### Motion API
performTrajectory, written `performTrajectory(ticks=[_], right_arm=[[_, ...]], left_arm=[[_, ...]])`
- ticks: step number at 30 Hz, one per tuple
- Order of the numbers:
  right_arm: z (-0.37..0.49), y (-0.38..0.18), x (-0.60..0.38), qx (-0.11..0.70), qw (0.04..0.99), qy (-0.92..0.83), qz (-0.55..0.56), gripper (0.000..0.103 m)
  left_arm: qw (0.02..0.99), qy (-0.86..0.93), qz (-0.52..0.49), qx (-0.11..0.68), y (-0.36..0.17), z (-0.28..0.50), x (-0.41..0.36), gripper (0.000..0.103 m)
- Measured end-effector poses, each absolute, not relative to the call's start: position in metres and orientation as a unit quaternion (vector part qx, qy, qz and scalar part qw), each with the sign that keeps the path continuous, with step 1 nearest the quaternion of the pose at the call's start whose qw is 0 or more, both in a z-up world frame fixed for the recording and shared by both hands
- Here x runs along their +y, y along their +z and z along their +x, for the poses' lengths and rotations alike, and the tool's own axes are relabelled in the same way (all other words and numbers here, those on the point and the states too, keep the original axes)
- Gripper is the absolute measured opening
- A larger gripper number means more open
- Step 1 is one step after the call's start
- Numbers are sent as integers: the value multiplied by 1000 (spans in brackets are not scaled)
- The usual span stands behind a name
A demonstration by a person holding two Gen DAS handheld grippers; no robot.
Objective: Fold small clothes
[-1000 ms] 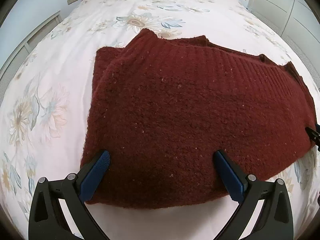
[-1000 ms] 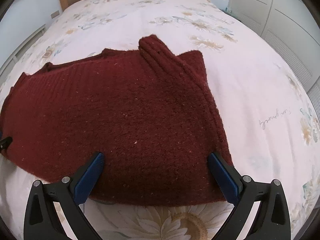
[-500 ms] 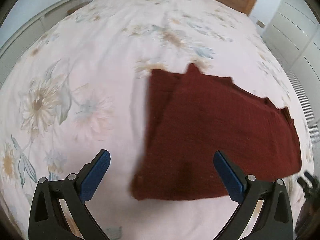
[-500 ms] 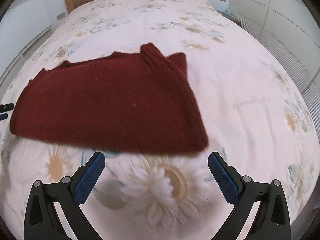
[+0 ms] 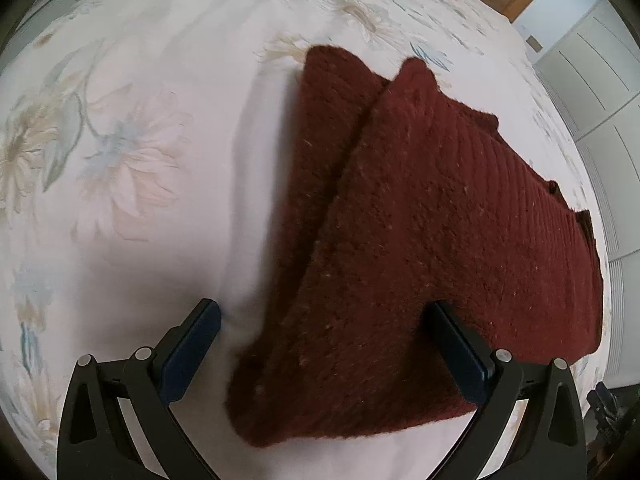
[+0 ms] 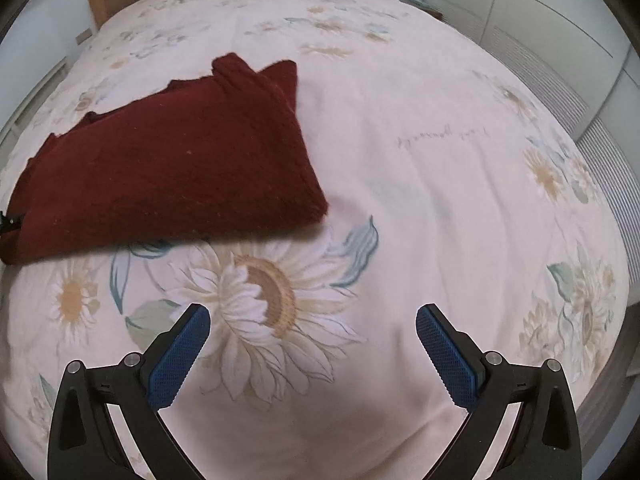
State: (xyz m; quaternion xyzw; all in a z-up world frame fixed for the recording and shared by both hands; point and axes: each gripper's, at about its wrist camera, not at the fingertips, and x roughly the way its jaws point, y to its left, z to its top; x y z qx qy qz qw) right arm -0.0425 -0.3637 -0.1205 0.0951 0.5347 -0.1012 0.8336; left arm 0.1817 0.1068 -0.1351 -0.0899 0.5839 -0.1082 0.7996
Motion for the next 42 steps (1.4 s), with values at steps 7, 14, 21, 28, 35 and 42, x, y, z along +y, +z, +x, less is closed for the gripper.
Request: performTrajectory(ticks=[7,14,21,28,35,42], right_arm=[[-47,-129,-364,538,831,-95,105,103],[-53,-128,-367,527,837,-89,118,103],[-60,-119,-382,511,844,-88,138,103],[-61,-106,-402,491,853,-92,149,103],[-58,-88,-423,464,866,-96,160,103],[-57,-66,-446,434,879,-109,166,103]], left_arm=[[788,-128,-71,598,-140,185,103,99],[773,-165,-83,607,-131,185,97,54],[763,-152,-108,618,-117,185,96,31],[788,-155,-92,589,-56,176,77,29],[804,-197,-70,556,8,173,13,26],[809,-245,-41,532,36,176,-87,24]])
